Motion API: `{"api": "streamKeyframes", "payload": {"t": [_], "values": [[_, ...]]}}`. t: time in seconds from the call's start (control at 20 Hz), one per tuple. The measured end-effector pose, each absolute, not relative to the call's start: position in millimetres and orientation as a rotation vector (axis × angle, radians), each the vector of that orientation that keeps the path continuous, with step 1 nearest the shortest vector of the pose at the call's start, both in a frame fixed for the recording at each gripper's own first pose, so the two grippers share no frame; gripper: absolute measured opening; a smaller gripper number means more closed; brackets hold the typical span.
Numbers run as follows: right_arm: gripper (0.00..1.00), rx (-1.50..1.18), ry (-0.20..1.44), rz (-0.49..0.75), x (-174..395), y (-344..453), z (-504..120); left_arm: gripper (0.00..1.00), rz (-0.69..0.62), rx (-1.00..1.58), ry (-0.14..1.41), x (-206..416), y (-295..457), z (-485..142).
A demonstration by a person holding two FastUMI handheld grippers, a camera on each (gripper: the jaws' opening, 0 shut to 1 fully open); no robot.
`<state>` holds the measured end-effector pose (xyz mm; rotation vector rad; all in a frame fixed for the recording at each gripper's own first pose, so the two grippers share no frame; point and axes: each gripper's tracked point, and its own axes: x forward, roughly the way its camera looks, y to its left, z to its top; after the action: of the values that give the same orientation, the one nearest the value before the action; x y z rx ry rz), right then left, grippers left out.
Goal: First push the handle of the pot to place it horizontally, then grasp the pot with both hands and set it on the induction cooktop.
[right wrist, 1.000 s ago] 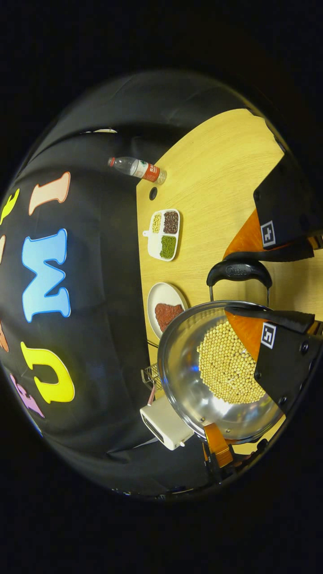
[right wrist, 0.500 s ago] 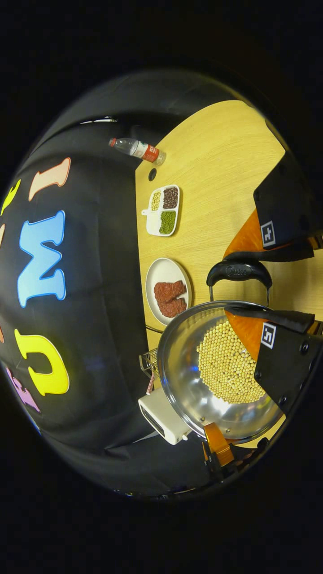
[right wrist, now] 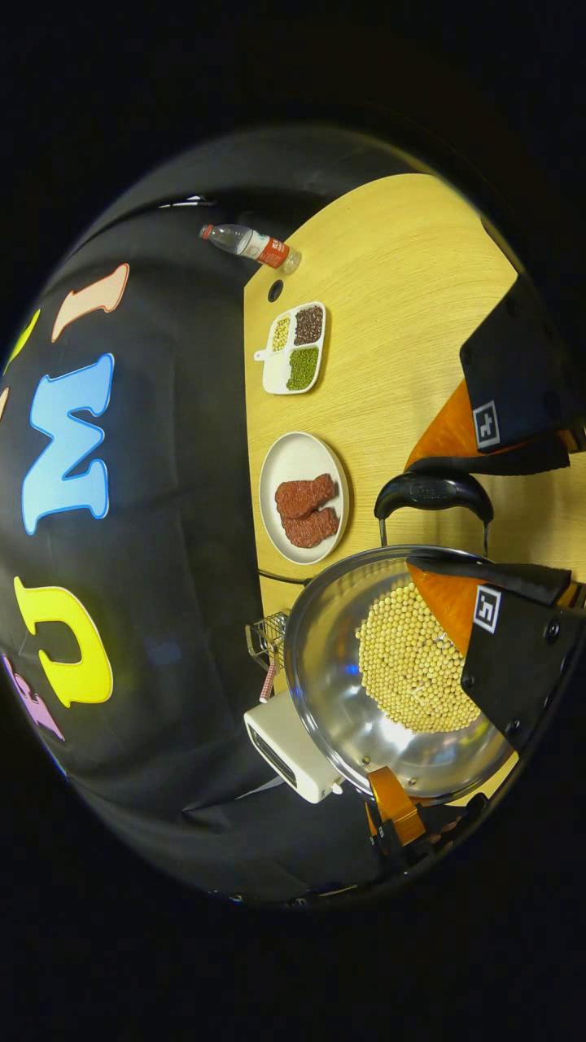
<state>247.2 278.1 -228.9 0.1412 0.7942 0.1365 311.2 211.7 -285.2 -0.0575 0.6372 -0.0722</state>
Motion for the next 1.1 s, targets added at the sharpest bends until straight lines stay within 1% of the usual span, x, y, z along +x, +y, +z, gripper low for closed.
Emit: {"api": "streamKeyframes", "payload": {"t": [0.15,0.2,0.25,0.3,0.5,0.55,0.6,0.85,0.9,0.95,1.0,1.05,1.1], "values": [[0.46,0.141,0.802,0.145,249,289,-233,0.52,-0.064,-0.056,0.641,311,221,-290],[0.43,0.143,0.807,0.148,249,292,-234,0.53,-0.058,-0.053,0.641,313,226,-292],[0.47,0.146,0.81,0.149,249,295,-235,0.52,-0.053,-0.051,0.644,314,230,-292],[0.47,0.148,0.809,0.147,249,298,-236,0.52,-0.05,-0.048,0.643,316,234,-292],[0.47,0.151,0.815,0.142,249,307,-242,0.52,-0.046,-0.038,0.645,316,240,-295],[0.43,0.151,0.819,0.141,249,307,-243,0.52,-0.047,-0.039,0.65,316,241,-298],[0.47,0.15,0.825,0.137,249,307,-245,0.52,-0.046,-0.044,0.655,316,242,-301],[0.46,0.137,0.826,0.123,246,307,-247,0.53,-0.031,-0.069,0.664,313,243,-313],[0.46,0.138,0.823,0.121,246,307,-248,0.51,-0.027,-0.06,0.657,313,243,-313],[0.48,0.137,0.822,0.117,246,308,-248,0.56,-0.023,-0.049,0.654,313,244,-314],[0.51,0.137,0.816,0.12,246,309,-249,0.54,-0.018,-0.038,0.651,316,246,-315],[0.54,0.148,0.805,0.128,246,311,-247,0.59,-0.003,-0.032,0.638,317,248,-313],[0.57,0.156,0.78,0.139,247,314,-241,0.61,0.015,-0.03,0.619,319,250,-308]]}}
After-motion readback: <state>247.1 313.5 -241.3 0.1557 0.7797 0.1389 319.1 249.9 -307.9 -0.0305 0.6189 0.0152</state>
